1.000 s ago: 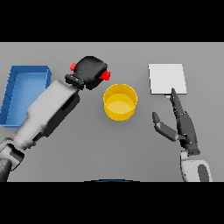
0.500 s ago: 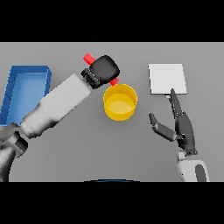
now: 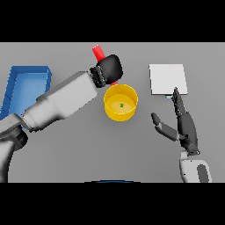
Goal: Pick up the red beaker and tilt it to pour out 1 green nut into yellow bowl. Pick up the yellow bowl and place it on the metallic measuring scale.
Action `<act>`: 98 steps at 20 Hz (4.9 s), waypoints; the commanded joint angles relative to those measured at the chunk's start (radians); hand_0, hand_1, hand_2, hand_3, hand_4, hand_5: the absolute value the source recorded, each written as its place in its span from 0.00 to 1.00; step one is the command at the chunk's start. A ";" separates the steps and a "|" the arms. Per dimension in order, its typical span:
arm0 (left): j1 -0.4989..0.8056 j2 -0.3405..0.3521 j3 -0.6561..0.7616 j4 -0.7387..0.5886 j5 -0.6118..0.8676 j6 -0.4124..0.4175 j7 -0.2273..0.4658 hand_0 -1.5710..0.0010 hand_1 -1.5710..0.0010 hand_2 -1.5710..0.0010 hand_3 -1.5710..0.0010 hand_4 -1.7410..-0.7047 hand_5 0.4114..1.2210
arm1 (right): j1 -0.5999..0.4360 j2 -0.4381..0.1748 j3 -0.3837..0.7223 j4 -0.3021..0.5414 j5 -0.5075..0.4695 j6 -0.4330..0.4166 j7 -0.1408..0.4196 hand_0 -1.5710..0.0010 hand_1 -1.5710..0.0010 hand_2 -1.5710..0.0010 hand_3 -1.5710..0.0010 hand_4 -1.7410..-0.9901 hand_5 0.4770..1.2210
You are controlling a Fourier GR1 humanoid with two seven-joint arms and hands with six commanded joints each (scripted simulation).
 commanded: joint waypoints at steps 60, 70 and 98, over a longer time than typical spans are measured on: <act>0.701 0.352 0.930 -0.342 1.148 0.228 0.705 0.75 0.78 0.79 0.78 0.84 0.29 | -0.031 -0.034 0.019 0.043 0.006 0.038 -0.050 1.00 1.00 1.00 1.00 0.78 0.26; 0.700 0.324 0.900 -0.350 1.099 0.286 0.624 0.97 0.98 0.98 0.98 0.92 0.29 | -0.064 -0.074 0.069 0.039 0.122 0.030 0.004 1.00 1.00 1.00 1.00 0.87 0.23; 0.738 0.325 0.923 -0.392 1.139 0.268 0.618 1.00 1.00 1.00 1.00 0.91 0.36 | -0.766 -0.298 0.569 0.547 0.685 0.446 -0.125 1.00 1.00 1.00 1.00 0.75 0.27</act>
